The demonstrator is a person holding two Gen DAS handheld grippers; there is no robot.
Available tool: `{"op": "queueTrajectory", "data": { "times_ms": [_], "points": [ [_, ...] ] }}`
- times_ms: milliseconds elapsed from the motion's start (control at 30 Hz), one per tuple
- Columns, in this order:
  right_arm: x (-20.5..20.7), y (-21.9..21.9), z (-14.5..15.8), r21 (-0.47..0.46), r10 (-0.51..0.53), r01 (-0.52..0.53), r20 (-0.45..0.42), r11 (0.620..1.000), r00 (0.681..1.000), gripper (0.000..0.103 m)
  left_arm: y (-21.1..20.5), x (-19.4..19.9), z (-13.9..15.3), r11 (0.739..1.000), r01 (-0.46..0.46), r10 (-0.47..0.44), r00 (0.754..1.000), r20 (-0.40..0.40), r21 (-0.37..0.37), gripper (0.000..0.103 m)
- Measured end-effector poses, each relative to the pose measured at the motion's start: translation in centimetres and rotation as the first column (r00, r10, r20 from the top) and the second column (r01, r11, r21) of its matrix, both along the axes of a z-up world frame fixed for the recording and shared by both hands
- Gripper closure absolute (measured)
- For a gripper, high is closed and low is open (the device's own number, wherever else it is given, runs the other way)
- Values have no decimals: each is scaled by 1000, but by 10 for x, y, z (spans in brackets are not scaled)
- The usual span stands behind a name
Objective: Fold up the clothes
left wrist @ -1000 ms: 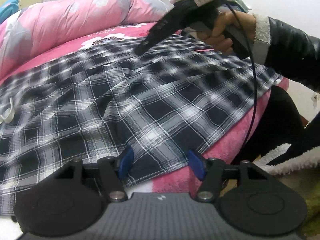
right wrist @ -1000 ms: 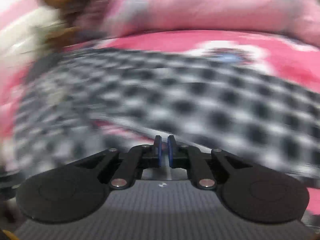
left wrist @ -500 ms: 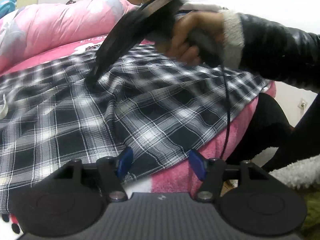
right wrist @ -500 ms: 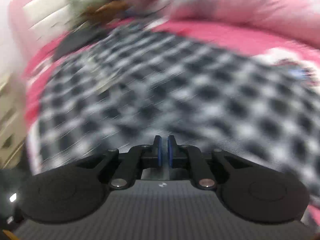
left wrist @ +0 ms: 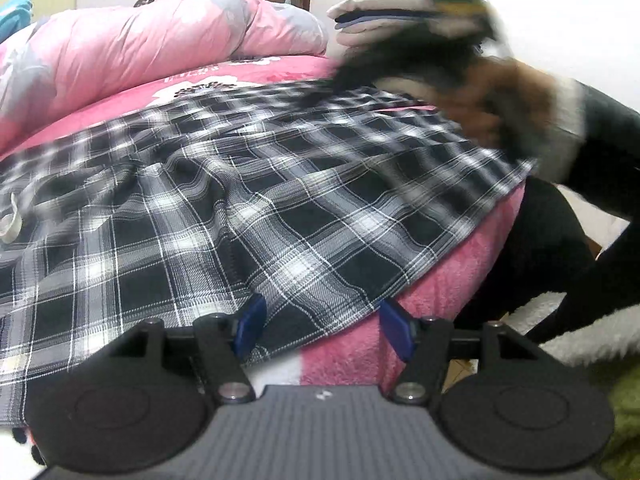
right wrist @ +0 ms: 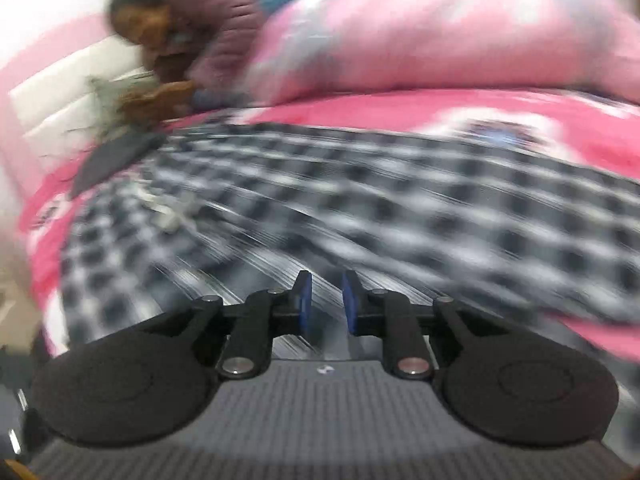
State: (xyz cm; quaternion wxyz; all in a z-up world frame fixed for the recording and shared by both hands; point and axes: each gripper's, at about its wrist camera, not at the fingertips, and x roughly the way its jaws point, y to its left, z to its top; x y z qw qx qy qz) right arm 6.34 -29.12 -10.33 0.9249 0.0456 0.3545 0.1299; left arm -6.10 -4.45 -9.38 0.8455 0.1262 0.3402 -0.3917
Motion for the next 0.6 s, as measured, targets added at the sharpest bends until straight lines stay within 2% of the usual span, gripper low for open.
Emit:
{"op": "queueTrajectory", "data": {
  "times_ms": [67, 167, 233, 333, 433, 467, 533, 600],
  "points": [
    [-12, -43, -8, -19, -98, 98, -6, 995, 995, 87, -3, 0, 0, 1000, -15, 15, 1000, 1, 14, 39],
    [-30, -107, -20, -48, -243, 243, -12, 969, 970, 88, -7, -1, 1, 999, -34, 34, 999, 0, 36, 39],
    [-42, -149, -28, -68, -337, 336, -13, 939, 941, 94, -11, -2, 2, 997, -43, 42, 999, 11, 63, 39],
    [-59, -213, -41, -98, -472, 469, -11, 878, 881, 102, -17, -5, 2, 993, -52, 49, 998, 30, 102, 38],
    [-65, -215, -30, -57, -455, 454, -5, 889, 890, 101, -23, -6, 2, 991, -54, 49, 998, 37, 126, 37],
    [-67, -215, -25, -42, -447, 447, -2, 894, 894, 96, -24, -7, 2, 990, -53, 49, 998, 38, 133, 37],
    [-70, -214, -17, -13, -431, 431, 3, 902, 902, 94, -24, -7, 2, 988, -53, 48, 998, 37, 142, 37],
    [-89, -200, -9, 21, -322, 323, -19, 946, 946, 94, -24, -7, 2, 988, -53, 48, 998, 35, 147, 37]
  ]
}}
